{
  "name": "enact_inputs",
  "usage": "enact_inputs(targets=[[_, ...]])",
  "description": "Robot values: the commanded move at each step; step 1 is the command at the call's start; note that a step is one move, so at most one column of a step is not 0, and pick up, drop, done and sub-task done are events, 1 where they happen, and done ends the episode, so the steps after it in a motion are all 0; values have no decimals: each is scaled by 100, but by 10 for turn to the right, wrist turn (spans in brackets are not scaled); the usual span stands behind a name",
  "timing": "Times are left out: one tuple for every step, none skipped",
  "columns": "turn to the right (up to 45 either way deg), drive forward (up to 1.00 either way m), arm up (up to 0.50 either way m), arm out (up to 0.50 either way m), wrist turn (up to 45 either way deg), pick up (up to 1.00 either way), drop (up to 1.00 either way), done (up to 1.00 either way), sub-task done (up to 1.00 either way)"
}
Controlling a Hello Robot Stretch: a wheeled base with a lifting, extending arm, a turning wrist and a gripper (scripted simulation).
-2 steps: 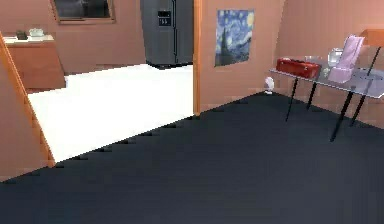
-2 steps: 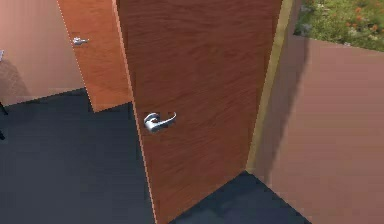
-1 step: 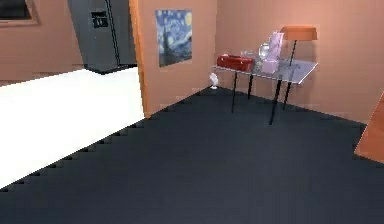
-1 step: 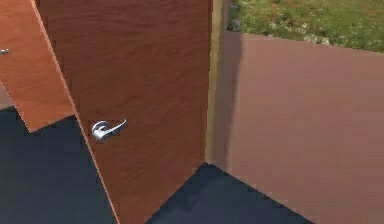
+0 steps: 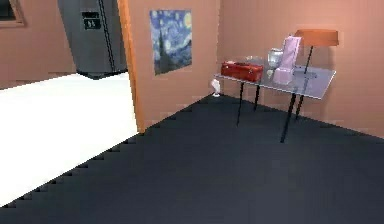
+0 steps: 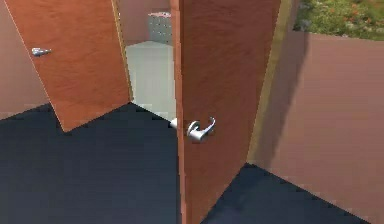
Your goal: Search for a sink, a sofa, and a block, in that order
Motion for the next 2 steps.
enact_inputs(targets=[[360, 0, 0, 0, 0, 0, 0, 0, 0], [0, 65, 0, 0, 0, 0, 0, 0, 0]])
